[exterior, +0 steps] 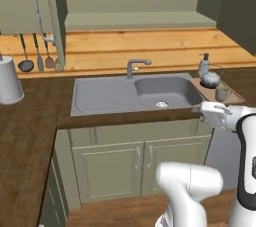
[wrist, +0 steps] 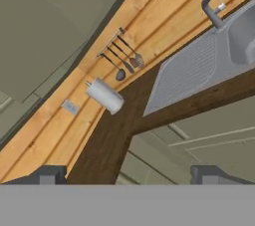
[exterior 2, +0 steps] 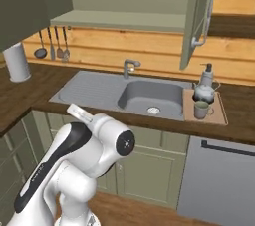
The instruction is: Pick the kettle from the counter and place it on the tray. Then pick the mug from the cabinet and place it on the tray. Then close the cabinet doors.
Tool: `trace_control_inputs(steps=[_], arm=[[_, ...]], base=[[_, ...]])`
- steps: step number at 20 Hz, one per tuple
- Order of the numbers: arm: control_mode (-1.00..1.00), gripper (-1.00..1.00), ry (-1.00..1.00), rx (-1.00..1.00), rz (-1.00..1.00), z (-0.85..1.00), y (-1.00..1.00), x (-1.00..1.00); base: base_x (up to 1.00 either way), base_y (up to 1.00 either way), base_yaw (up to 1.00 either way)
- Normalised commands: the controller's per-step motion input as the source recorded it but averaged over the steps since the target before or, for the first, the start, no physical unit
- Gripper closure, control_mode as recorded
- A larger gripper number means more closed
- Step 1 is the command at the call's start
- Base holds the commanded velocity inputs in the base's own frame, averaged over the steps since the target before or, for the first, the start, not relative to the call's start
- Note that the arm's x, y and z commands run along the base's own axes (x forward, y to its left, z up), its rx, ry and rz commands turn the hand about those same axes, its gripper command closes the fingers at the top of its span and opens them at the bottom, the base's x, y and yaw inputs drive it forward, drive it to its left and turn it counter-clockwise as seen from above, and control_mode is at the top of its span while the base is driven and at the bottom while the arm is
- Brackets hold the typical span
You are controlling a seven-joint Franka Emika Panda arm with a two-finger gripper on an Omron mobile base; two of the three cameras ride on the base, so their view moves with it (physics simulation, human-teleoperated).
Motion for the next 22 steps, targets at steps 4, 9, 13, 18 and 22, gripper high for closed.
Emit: trace_control_inputs(steps=[4, 9, 13, 18, 22], arm=[[1.00, -1.00, 0.00, 0.00, 0.00, 0.00, 0.00, 0.00], [1.00, -1.00, 0.00, 0.00, 0.00, 0.00, 0.00, 0.00], [1.00, -1.00, 0.00, 0.00, 0.00, 0.00, 0.00, 0.00], [1.00, -1.00, 0.00, 0.00, 0.00, 0.00, 0.00, 0.00], [1.00, -1.00, 0.00, 0.00, 0.00, 0.00, 0.00, 0.00]], base=[[0.52, 0.01, 0.00], [0.60, 0.00, 0.00], [0.51, 0.00, 0.00], [0.36, 0.00, 0.00], [0.37, 0.00, 0.00]])
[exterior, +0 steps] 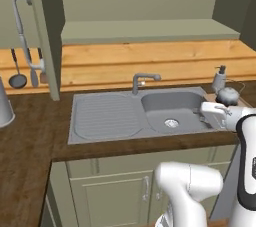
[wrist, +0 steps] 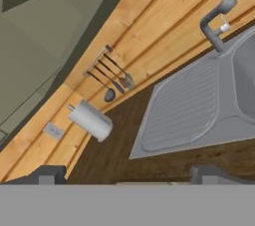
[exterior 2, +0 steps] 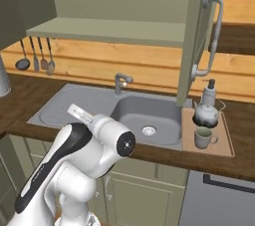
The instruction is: Pick the kettle from the counter and place it on the tray. Then pick the mug from the cabinet and place it on the tray. Then close the cabinet doors.
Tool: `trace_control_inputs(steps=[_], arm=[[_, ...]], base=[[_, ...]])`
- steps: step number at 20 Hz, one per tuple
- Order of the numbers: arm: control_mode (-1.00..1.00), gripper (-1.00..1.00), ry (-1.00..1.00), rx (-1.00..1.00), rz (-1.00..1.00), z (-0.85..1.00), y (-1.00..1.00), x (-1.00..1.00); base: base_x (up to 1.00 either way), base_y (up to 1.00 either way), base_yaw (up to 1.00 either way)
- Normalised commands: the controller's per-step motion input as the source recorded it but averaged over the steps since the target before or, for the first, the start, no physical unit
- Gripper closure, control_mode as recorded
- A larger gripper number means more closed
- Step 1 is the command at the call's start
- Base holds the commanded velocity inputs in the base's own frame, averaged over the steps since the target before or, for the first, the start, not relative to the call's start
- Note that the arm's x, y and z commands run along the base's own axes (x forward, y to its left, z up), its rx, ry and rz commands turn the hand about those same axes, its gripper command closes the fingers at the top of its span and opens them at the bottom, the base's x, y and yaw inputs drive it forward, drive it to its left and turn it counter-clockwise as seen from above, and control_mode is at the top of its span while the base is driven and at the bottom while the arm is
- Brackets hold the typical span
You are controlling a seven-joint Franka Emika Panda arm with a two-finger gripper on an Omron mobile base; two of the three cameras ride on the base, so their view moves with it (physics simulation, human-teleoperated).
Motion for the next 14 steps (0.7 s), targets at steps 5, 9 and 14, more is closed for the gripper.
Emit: trace_control_inputs(steps=[5, 9, 14], arm=[[1.00, -1.00, 0.00, 0.00, 0.00, 0.00, 0.00, 0.00], [1.00, -1.00, 0.00, 0.00, 0.00, 0.00, 0.00, 0.00], [1.00, -1.00, 0.00, 0.00, 0.00, 0.00, 0.00, 0.00]], base=[[0.37, 0.00, 0.00], [0.38, 0.01, 0.00], [0.22, 0.00, 0.00]])
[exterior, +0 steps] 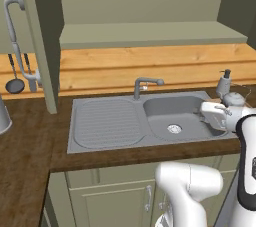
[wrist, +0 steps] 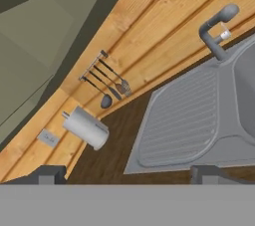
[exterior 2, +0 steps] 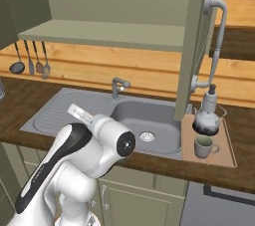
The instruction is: Pick the kettle from the counter and place it on the tray. Then pick the mug from the cabinet and place it on the tray. Then close the cabinet doors.
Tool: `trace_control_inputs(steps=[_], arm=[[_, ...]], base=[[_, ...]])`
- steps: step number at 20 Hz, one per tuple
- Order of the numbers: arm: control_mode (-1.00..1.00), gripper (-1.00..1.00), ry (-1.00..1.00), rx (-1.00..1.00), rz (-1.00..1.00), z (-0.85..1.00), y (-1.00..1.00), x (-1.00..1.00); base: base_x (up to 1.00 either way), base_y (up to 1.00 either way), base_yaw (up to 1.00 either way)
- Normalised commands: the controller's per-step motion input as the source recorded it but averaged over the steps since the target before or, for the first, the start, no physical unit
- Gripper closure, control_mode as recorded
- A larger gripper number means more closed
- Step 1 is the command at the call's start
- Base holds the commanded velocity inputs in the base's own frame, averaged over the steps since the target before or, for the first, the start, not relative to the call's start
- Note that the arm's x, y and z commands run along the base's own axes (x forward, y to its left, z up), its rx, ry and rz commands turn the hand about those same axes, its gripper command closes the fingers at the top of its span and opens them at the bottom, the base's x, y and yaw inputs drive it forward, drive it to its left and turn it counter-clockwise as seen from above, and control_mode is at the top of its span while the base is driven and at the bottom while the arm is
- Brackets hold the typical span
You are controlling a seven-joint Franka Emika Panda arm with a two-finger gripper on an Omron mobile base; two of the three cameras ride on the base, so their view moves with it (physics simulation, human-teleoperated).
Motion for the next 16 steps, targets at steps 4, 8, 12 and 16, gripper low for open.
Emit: trace_control_inputs(steps=[4, 8, 12, 16], arm=[[-1.00, -1.00, -0.02, 0.03, -0.01, -0.07, -0.05, -0.24], [-1.00, -1.00, -0.13, 0.19, -0.15, -0.01, -0.60, -0.55], [-1.00, -1.00, -0.08, 0.15, -0.21, 0.31, -0.80, -0.01], [-1.00, -1.00, -0.03, 0.13, -0.16, 0.28, -0.70, 0.00]], base=[[-0.02, 0.00, 0.00], [0.00, 0.00, 0.00], [0.00, 0.00, 0.00], [0.00, 0.00, 0.00]])
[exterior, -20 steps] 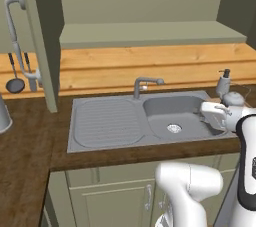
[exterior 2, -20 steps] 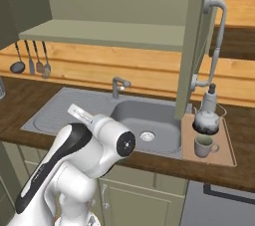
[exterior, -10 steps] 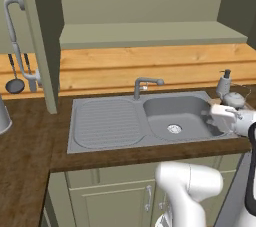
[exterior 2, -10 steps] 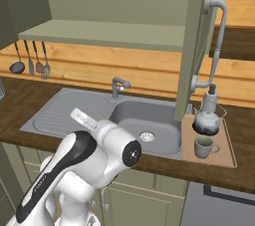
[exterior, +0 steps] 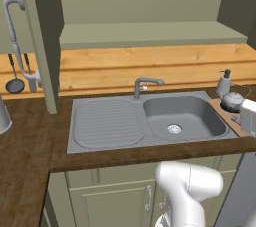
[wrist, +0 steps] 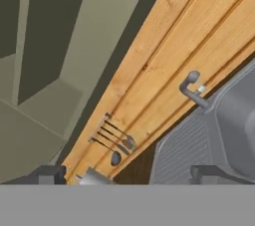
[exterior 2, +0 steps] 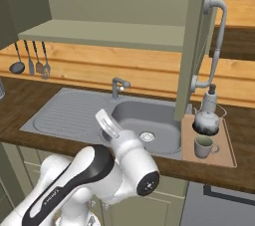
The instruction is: Pick the kettle from the counter and place it on the tray. Then pick the mug from the cabinet and place it on the tray. Then close the cabinet doors.
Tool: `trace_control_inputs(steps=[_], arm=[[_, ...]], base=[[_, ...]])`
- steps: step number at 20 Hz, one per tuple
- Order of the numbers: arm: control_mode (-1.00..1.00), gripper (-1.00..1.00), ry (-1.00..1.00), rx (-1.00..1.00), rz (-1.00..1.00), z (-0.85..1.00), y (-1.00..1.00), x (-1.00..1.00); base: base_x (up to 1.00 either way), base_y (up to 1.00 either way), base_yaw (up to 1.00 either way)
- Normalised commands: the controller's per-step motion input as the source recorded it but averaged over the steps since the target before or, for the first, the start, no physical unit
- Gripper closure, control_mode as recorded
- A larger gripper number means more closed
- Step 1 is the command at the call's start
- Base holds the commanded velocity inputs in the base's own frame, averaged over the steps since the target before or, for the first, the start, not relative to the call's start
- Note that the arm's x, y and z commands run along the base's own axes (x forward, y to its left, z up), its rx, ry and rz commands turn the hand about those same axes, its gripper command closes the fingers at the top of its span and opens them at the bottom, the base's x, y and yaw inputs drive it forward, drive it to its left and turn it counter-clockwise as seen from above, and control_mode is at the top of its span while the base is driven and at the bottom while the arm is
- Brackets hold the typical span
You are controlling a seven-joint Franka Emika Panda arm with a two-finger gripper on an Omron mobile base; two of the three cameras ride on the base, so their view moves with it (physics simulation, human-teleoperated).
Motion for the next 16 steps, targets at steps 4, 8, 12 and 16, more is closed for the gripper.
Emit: trace_control_inputs(steps=[4, 8, 12, 16], arm=[[-1.00, -1.00, -0.05, 0.11, -0.11, 0.38, -0.83, 0.01], [-1.00, -1.00, -0.02, 0.09, -0.10, 0.16, -0.89, -0.11], [-1.00, -1.00, 0.00, 0.06, -0.11, -0.01, -0.78, -0.12], [-1.00, -1.00, 0.00, 0.15, -0.10, -0.25, -0.99, 0.00]], base=[[0.00, 0.00, 0.00], [0.00, 0.00, 0.00], [0.00, 0.00, 0.00], [0.00, 0.00, 0.00]])
